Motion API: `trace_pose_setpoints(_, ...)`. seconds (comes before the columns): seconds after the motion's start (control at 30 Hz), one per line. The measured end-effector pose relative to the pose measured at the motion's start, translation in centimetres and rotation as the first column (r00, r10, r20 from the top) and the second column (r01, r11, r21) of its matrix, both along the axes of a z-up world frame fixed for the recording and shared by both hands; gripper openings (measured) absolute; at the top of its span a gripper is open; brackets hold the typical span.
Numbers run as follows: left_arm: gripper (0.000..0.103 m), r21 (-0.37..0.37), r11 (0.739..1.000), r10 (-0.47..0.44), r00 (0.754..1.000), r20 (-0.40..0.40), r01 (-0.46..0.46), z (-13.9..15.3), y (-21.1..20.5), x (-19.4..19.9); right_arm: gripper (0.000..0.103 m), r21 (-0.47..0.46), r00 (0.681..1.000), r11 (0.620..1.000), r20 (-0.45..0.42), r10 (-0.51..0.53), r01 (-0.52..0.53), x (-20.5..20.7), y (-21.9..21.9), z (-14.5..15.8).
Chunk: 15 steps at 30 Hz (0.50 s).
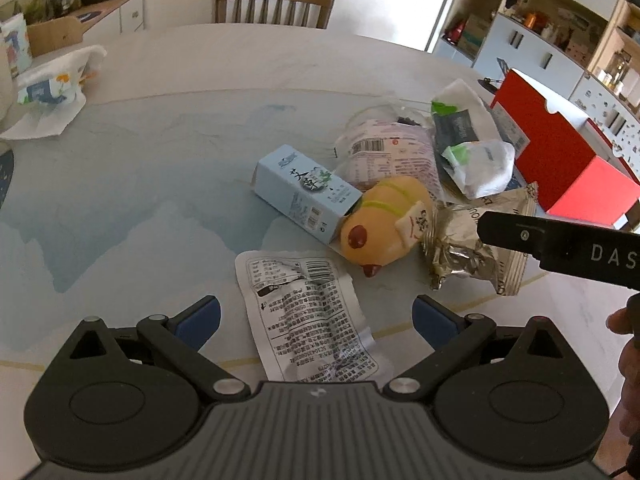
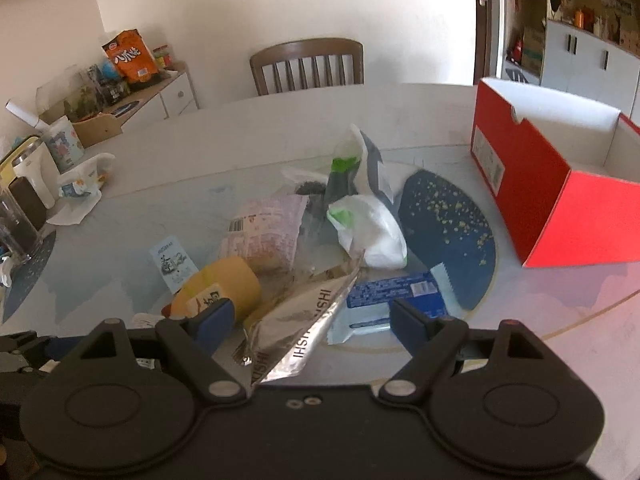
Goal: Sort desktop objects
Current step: 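Move both tools back to the snack pile on the table, then grasp the white printed wrapper with the left tool while the right tool grasps the silver foil bag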
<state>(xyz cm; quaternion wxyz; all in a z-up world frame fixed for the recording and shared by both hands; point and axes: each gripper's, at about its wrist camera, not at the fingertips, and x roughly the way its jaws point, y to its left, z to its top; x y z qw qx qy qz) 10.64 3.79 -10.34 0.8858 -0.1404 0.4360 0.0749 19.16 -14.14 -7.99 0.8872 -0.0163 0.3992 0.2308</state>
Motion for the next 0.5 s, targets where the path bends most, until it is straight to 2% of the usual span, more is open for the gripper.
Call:
trace_pose_setpoints(0.17, 0.101, 0.005, 1.000, -0.004, 1.000, -0.011, 0.004, -0.31, -0.18, 0.42, 0.083, -0.013, 1.000, 1.000, -0.008, -0.013, 0.013, 0.30, 0.25, -0.43)
trace_pose_setpoints(0.5, 0.086, 0.012, 1.000, -0.003, 1.000, -0.012, 0.004, -0.53, -0.39, 0.83, 0.082, -0.027, 1.000, 1.000, -0.020, -0.006, 0.005, 0.94, 0.85, -0.96)
